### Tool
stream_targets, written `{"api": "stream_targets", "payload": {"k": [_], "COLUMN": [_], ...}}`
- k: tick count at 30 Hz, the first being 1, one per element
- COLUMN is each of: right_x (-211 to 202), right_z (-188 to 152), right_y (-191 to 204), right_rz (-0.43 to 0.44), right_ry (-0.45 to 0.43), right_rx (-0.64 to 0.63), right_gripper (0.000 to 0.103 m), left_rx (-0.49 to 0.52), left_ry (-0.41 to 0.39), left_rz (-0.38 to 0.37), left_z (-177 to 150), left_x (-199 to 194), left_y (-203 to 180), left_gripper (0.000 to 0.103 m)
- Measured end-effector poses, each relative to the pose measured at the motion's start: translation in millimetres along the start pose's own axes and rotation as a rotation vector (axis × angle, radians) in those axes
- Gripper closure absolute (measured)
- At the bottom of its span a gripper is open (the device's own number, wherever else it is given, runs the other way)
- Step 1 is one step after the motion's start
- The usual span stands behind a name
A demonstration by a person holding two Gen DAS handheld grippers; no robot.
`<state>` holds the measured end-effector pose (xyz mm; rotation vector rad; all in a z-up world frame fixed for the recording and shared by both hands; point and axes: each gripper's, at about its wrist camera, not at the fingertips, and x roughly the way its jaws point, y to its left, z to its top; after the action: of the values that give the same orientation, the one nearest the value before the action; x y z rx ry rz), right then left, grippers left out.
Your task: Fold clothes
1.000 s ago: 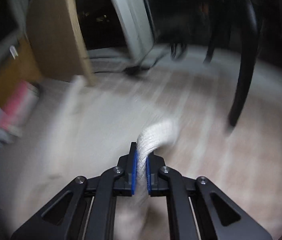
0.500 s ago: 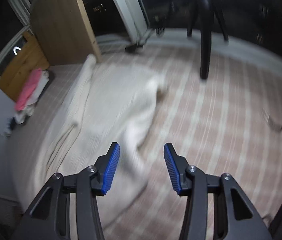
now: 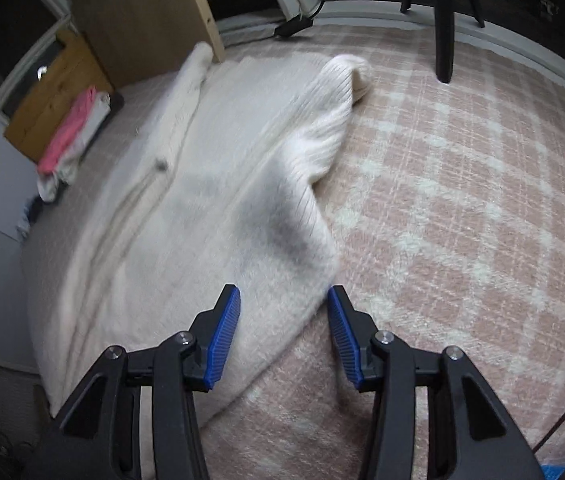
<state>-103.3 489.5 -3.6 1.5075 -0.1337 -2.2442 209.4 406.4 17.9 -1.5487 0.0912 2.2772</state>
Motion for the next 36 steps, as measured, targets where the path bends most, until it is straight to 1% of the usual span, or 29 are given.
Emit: {"api": "stream_targets", "payload": {"k": [1,2,3,5,6,10,11,12,14,15,16,17,18,20,21,23,24,25,26,27,29,32,33,35,36], "right_x": [1,1,1,1,1,-5,-8,-11,-15,-16,-15,-14,-13,-12,-12,-12,-12,-12,-12,-13,-14,-17,-19,-26,-29], "right_z": [0,0,0,2,2,4,4,5,7,8,9,9,10,9,8,7,6,5,4,3,3,5,7,13,17], "right_y": [-1,-3,-5,-6,-6,-9,-9,-8,-7,-6,-5,-3,0,1,1,1,0,0,-1,-2,-3,-1,1,11,17], "right_rz": [0.011,0.027,0.042,0.042,0.04,0.034,0.033,0.031,0.009,-0.005,-0.019,-0.035,-0.053,-0.07,-0.074,-0.08,-0.084,-0.088,-0.091,-0.095,-0.104,-0.115,-0.111,-0.118,-0.117], "right_ry": [0.002,0.006,0.007,0.01,0.013,0.007,-0.002,-0.012,-0.015,-0.009,-0.002,0.005,0.011,0.015,0.015,0.012,0.012,0.012,0.013,0.014,0.017,0.026,0.039,0.039,0.035], "right_rx": [0.01,0.028,0.048,0.067,0.072,0.117,0.129,0.141,0.157,0.163,0.16,0.148,0.137,0.14,0.144,0.154,0.158,0.163,0.17,0.176,0.186,0.197,0.172,0.156,0.147], "right_gripper": [0.078,0.085,0.086,0.089,0.089,0.091,0.091,0.091,0.091,0.091,0.091,0.091,0.091,0.091,0.091,0.091,0.091,0.091,0.091,0.091,0.091,0.091,0.091,0.091,0.092], "left_rx": [-0.012,-0.025,-0.05,-0.131,-0.153,-0.166,-0.16,-0.149,-0.114,-0.085,-0.044,0.007,0.057,0.148,0.176,0.205,0.206,0.206,0.184,0.148,0.076,-0.092,-0.141,-0.231,-0.264], "left_ry": [-0.008,-0.015,-0.02,-0.024,-0.026,-0.045,-0.048,-0.049,-0.049,-0.046,-0.046,-0.049,-0.05,-0.027,-0.002,-0.019,-0.028,-0.036,-0.044,-0.051,-0.066,-0.116,-0.136,-0.176,-0.189], "left_rz": [-0.006,-0.014,-0.04,-0.123,-0.148,-0.193,-0.185,-0.16,-0.121,-0.118,-0.125,-0.137,-0.139,-0.1,-0.075,-0.059,-0.059,-0.059,-0.078,-0.109,-0.172,-0.311,-0.352,-0.41,-0.421], "left_z": [-1,-2,-3,-5,-6,-10,-10,-9,-6,-4,-3,-4,-5,-8,-9,-9,-8,-7,-6,-5,-3,-10,-13,-19,-24], "left_x": [-1,-2,-3,-4,-5,-10,-11,-12,-14,-14,-16,-19,-20,-12,-4,-1,-1,-1,-1,-2,-5,-18,-22,-33,-36], "left_y": [5,10,17,36,41,45,45,44,39,33,26,19,11,-3,-7,-9,-8,-7,-3,4,18,49,58,75,83], "left_gripper": [0.071,0.082,0.088,0.091,0.092,0.093,0.093,0.093,0.088,0.078,0.073,0.063,0.058,0.058,0.06,0.061,0.066,0.074,0.09,0.095,0.096,0.097,0.097,0.097,0.097]}}
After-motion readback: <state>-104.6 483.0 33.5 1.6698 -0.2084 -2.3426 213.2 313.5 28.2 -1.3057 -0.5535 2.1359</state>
